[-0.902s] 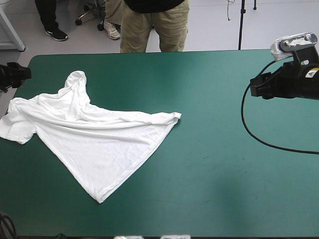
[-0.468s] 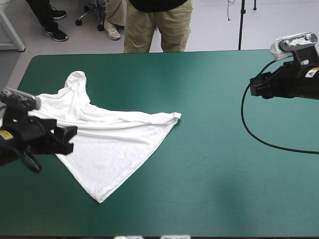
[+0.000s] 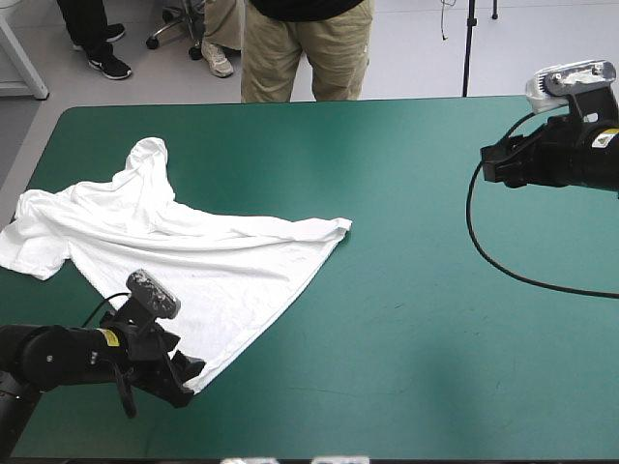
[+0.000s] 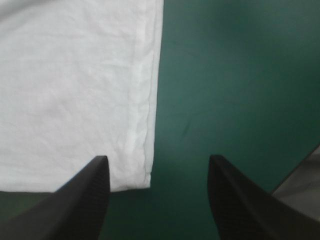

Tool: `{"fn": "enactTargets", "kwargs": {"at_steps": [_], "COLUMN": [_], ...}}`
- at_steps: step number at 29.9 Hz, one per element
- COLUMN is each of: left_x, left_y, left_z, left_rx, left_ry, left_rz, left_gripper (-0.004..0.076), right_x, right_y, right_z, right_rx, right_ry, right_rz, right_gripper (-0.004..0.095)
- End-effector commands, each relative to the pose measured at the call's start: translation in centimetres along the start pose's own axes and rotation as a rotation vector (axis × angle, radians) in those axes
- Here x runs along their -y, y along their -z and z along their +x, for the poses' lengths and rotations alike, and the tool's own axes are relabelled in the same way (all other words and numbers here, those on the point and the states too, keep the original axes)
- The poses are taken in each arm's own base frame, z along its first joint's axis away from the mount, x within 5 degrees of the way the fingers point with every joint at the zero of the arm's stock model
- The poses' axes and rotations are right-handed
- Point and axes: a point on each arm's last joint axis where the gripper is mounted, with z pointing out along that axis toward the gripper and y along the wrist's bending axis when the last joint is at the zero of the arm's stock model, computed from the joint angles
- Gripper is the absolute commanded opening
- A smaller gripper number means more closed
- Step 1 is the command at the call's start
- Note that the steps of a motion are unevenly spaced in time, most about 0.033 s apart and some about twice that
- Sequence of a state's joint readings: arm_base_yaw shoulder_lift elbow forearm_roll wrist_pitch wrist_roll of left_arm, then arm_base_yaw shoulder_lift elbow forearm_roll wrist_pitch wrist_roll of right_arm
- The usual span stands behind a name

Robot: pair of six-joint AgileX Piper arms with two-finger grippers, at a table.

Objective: Fold the cloth

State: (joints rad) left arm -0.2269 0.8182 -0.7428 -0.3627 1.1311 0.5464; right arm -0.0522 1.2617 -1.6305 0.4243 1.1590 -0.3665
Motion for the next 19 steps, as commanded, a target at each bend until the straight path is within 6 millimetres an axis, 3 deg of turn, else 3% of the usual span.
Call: {"fn": "enactTargets", "kwargs": {"at_steps": [1,7,19], "left_x": [-0.1,0.1,-1.5], "left_y": [-0.9,-3.0,-8.5], "left_z": [-0.2,0.2,-0.2], "left_rx": [-0.035,-0.104,-0.299], "left_ry": [-0.047,-0.047,0.04], "left_rz": [-0.042,-0.025,0.006], "left_gripper": [0.042,0.042,0.042], "right_x": [-0.4,-0.5,-0.4], "right_y": [1.5,1.5,1.6], "right_z": [-0.9,-1.0,-1.0], "right_rx": [0.107,0.113,0.119], "right_ry": [-0.003,-0.007,-0.007], "right_rz": [0.008,0.006,0.009], "right_gripper": [0.0553,0.0553,0.0553]}}
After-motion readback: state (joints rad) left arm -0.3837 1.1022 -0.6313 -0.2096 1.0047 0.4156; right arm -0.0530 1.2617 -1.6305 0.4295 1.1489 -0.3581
